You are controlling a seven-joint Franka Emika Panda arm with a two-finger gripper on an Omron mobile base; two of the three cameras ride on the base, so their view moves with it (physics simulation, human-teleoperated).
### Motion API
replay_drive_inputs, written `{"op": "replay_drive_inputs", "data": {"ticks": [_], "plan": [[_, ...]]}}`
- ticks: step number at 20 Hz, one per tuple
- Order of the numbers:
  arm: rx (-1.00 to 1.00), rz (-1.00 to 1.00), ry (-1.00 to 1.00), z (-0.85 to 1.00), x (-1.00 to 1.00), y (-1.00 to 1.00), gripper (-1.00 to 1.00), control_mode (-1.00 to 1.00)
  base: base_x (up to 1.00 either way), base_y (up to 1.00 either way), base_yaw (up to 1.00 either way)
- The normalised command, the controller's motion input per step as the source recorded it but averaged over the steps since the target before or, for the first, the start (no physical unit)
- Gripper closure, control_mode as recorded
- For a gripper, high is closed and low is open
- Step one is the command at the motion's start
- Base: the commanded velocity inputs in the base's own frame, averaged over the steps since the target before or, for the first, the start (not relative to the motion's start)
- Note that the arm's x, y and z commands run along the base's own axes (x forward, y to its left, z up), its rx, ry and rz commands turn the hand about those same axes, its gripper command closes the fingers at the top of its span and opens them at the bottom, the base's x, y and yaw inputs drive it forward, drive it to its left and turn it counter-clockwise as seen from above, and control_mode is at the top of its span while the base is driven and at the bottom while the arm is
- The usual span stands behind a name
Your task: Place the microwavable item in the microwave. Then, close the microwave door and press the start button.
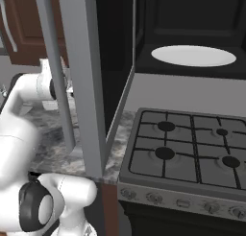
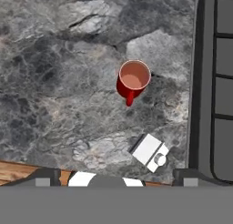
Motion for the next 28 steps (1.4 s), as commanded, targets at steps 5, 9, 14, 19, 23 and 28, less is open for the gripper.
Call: {"op": "replay_drive_inputs", "data": {"ticks": [5, 9, 14, 19, 23, 28], "plan": [[-0.23, 0.00, 0.15, -0.98, -0.18, 0.47, -1.00, -1.00, 0.00, 0.00, 0.00], [-0.03, 0.00, 0.12, -0.84, -0.08, 0.00, -1.00, -1.00, 0.00, 0.00, 0.00], [0.00, 0.00, 0.03, -0.41, 0.07, -0.08, -1.00, -1.00, 0.00, 0.00, 0.00], [0.05, -0.07, 0.00, -0.03, 0.32, -0.30, -1.00, -1.00, 0.00, 0.00, 0.00], [0.06, -0.10, 0.00, 0.00, 0.15, -0.37, -1.00, -1.00, 0.00, 0.00, 0.00], [0.06, -0.09, 0.00, -0.06, 0.29, -0.21, -1.00, -1.00, 0.00, 0.00, 0.00]]}}
